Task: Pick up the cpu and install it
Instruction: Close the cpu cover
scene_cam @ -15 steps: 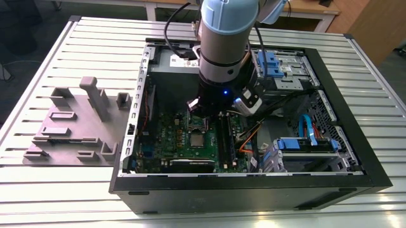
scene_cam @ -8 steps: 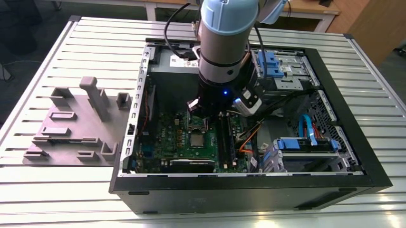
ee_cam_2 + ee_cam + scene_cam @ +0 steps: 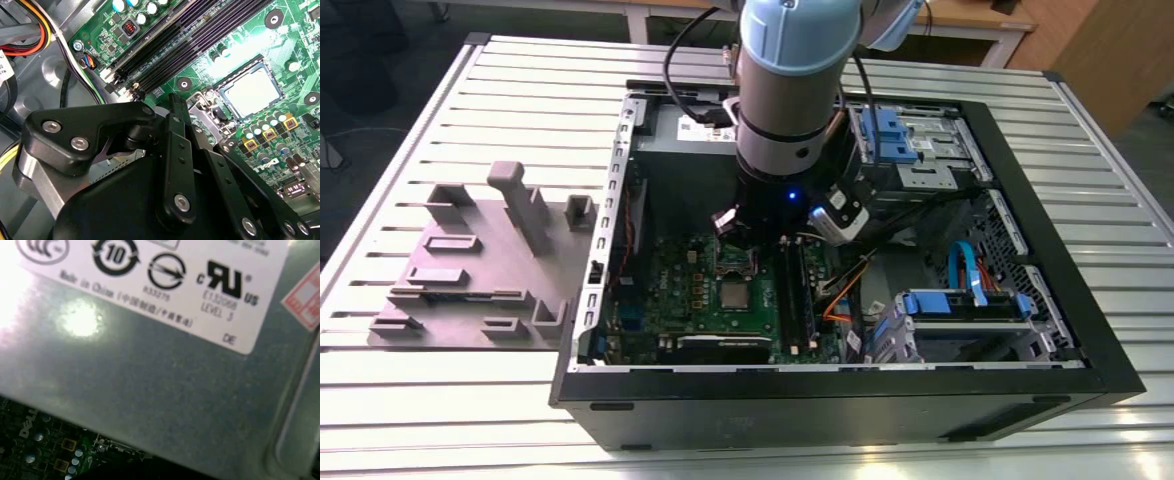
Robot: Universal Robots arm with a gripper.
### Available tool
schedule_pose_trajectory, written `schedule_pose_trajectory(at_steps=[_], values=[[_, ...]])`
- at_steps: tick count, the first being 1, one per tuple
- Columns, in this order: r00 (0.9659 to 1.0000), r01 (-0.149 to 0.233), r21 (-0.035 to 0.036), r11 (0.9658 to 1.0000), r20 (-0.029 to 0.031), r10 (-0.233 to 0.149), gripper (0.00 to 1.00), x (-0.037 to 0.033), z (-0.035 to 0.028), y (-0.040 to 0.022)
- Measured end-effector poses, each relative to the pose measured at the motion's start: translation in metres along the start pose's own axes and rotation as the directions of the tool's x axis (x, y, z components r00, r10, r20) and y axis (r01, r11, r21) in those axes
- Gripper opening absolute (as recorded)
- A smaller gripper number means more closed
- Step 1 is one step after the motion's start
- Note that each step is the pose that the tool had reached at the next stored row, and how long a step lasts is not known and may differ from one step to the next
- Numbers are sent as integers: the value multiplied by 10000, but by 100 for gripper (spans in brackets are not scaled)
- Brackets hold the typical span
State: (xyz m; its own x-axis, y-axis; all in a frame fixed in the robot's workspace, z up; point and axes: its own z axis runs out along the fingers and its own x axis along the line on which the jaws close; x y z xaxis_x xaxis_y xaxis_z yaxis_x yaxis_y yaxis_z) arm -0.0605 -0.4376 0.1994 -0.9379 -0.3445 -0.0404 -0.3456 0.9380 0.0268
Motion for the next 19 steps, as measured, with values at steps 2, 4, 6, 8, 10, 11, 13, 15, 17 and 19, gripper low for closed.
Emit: schedule_pose_trajectory(at_steps=[2,4,6,8,10,11,13,15,17,19], values=[[10000,1,-13,10000,15,-1,10,10,0,3],[10000,2,-15,10000,29,-2,10,19,0,7],[10000,2,-14,10000,37,-2,10,29,-1,8],[10000,3,-13,10000,41,-3,10,35,-3,5],[10000,1,-11,10000,38,-1,10,40,-14,-3],[10000,1,-12,10000,39,-1,10,41,-20,-7],[10000,1,-12,10000,39,-1,10,45,-33,-17],[10000,1,-11,10000,38,-1,10,49,-49,-31],[10000,1,-11,10000,38,-1,10,55,-64,-48],[10000,2,-11,10000,38,-2,10,62,-78,-68]])
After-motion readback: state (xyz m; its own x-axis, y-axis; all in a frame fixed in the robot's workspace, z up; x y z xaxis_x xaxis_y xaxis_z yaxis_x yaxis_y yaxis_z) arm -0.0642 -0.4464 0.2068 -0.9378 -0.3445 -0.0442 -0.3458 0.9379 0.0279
